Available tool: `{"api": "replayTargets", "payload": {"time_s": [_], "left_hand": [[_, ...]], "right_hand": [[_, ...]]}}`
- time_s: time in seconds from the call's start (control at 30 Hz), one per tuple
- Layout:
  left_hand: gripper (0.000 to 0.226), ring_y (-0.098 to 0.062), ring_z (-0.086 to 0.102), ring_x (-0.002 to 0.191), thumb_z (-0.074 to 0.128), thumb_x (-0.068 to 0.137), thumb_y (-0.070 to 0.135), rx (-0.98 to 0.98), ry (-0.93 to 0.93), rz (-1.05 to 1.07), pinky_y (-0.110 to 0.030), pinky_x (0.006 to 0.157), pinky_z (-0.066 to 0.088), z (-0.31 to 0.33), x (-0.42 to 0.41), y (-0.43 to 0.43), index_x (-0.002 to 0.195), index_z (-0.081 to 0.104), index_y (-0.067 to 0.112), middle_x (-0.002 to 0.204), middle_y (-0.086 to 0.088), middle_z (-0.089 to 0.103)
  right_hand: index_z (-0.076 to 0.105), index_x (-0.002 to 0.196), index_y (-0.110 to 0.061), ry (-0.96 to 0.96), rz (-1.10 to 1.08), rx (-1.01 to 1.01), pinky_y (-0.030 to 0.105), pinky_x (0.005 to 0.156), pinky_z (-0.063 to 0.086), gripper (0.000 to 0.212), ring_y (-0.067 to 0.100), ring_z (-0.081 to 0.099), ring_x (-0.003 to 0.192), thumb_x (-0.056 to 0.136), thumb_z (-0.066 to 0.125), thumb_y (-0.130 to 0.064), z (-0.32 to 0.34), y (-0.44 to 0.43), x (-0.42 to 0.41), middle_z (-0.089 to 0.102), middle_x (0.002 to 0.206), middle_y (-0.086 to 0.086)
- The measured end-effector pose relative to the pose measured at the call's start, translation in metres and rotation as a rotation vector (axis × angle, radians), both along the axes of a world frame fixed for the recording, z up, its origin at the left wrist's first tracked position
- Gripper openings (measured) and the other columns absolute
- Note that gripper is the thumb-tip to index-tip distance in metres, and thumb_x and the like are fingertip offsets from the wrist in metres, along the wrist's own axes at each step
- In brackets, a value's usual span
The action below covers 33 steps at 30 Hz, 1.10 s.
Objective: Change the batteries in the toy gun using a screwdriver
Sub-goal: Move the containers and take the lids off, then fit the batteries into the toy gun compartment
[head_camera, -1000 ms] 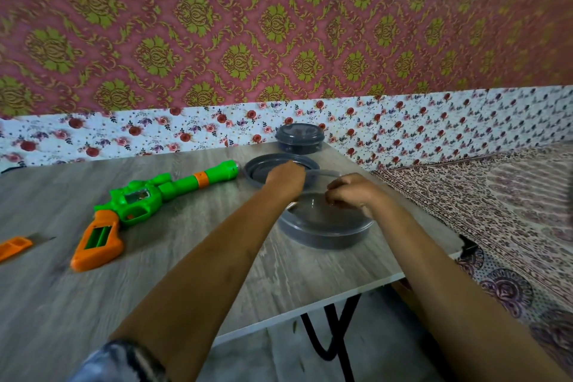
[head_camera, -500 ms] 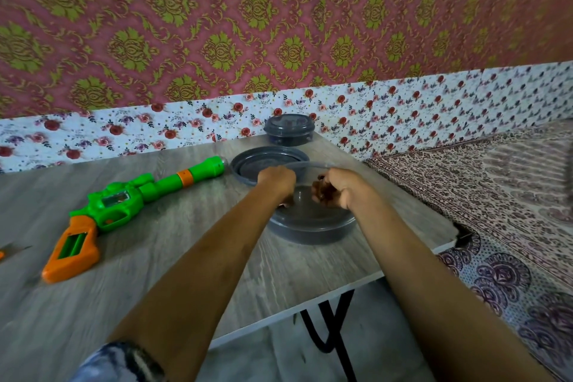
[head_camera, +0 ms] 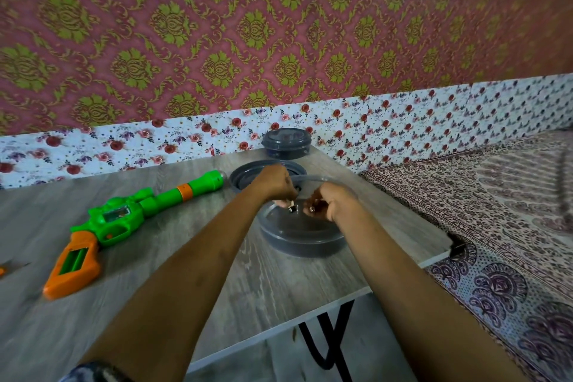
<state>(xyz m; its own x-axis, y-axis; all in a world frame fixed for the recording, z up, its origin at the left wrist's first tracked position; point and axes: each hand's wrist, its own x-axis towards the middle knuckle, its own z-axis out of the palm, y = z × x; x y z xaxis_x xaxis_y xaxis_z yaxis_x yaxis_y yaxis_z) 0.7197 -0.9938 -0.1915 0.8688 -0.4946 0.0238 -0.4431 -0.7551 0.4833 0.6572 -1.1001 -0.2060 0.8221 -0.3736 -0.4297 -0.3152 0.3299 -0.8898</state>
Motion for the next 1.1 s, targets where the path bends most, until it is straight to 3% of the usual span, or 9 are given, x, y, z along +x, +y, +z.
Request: {"api": "replayTargets", "payload": {"time_s": [0.13, 0.33, 0.5, 0.57, 0.77, 0.87, 0.97, 1.03, 1.1], "left_hand": [[0.020, -0.030, 0.069, 0.089, 0.071, 0.081, 0.010, -0.160, 0.098, -0.008, -0.041, 0.089, 0.055, 0.019, -0.009, 0.002, 0.093, 0.072, -0.005, 0.093, -0.021, 0.071], [0.017, -0.010, 0.064, 0.057, 0.068, 0.084, 0.012, -0.163, 0.156, -0.010, -0.022, 0.068, 0.055, 0.021, -0.035, 0.017, 0.095, 0.072, -0.001, 0.077, -0.009, 0.072], [0.018, -0.019, 0.065, 0.081, 0.064, 0.083, 0.000, -0.210, 0.134, -0.017, -0.033, 0.086, 0.054, 0.031, -0.063, 0.041, 0.098, 0.073, 0.003, 0.092, -0.015, 0.071], [0.020, -0.017, 0.063, 0.086, 0.068, 0.080, 0.000, -0.218, 0.022, -0.026, -0.031, 0.086, 0.052, 0.038, -0.073, 0.052, 0.099, 0.073, 0.004, 0.097, -0.013, 0.071], [0.019, -0.020, 0.066, 0.083, 0.074, 0.073, -0.002, -0.282, -0.148, 0.012, -0.030, 0.083, 0.053, 0.055, -0.104, 0.120, 0.092, 0.073, -0.002, 0.094, -0.015, 0.072], [0.018, -0.006, 0.061, 0.067, 0.074, 0.073, -0.003, -0.301, -0.142, 0.076, -0.009, 0.064, 0.049, 0.044, -0.117, 0.165, 0.091, 0.073, -0.003, 0.083, -0.009, 0.070], [0.018, -0.002, 0.060, 0.062, 0.074, 0.073, -0.004, -0.320, -0.125, 0.124, -0.008, 0.060, 0.048, 0.024, -0.124, 0.199, 0.091, 0.074, -0.003, 0.081, -0.013, 0.071], [0.018, 0.006, 0.058, 0.053, 0.071, 0.075, -0.006, -0.320, -0.114, 0.198, -0.005, 0.054, 0.043, 0.010, -0.128, 0.225, 0.093, 0.073, -0.004, 0.075, -0.007, 0.069], [0.019, 0.013, 0.053, 0.047, 0.068, 0.076, -0.006, -0.330, -0.112, 0.298, -0.003, 0.050, 0.041, -0.002, -0.126, 0.246, 0.093, 0.074, -0.001, 0.073, -0.001, 0.069]], "right_hand": [[0.046, 0.076, -0.005, -0.069, 0.039, 0.224, 0.038, 0.095, 0.045, 0.029, 0.022, 0.054, 0.062, 0.098, 0.031, -0.015, 0.008, 0.013, -0.004, 0.054, 0.073, 0.013], [0.050, 0.074, -0.002, -0.134, 0.081, 0.437, 0.033, 0.074, 0.046, 0.035, 0.027, 0.055, 0.073, 0.096, 0.026, -0.017, 0.012, 0.039, -0.018, 0.054, 0.077, 0.015], [0.049, 0.077, 0.001, -0.198, 0.068, 0.498, 0.033, 0.073, 0.054, 0.035, 0.026, 0.052, 0.070, 0.098, 0.024, -0.011, 0.020, 0.054, -0.039, 0.054, 0.078, 0.016], [0.049, 0.078, 0.001, -0.238, 0.093, 0.478, 0.033, 0.087, 0.051, 0.030, 0.026, 0.054, 0.073, 0.096, 0.027, -0.004, 0.023, 0.063, -0.047, 0.054, 0.080, 0.017], [0.055, 0.100, 0.005, -0.268, 0.237, 0.413, 0.039, 0.101, 0.040, 0.023, 0.031, 0.044, 0.130, 0.098, 0.034, -0.006, 0.027, 0.112, -0.071, 0.060, 0.107, 0.022], [0.048, 0.123, 0.008, -0.284, 0.283, 0.444, 0.028, 0.098, 0.046, 0.032, 0.032, 0.057, 0.110, 0.098, 0.038, -0.009, 0.017, 0.153, -0.084, 0.058, 0.096, 0.020], [0.054, 0.080, 0.000, -0.267, 0.289, 0.451, 0.017, 0.084, 0.053, 0.026, 0.018, 0.050, 0.066, 0.098, 0.040, -0.013, -0.002, 0.185, -0.086, 0.048, 0.072, 0.010], [0.050, 0.070, -0.004, -0.230, 0.328, 0.447, 0.012, 0.050, 0.051, 0.032, 0.012, 0.051, 0.051, 0.098, 0.041, -0.017, -0.012, 0.212, -0.084, 0.048, 0.061, 0.007], [0.051, 0.070, -0.005, -0.201, 0.377, 0.457, 0.013, 0.037, 0.047, 0.031, 0.005, 0.050, 0.033, 0.097, 0.044, -0.018, -0.017, 0.236, -0.077, 0.050, 0.047, 0.004]]}}
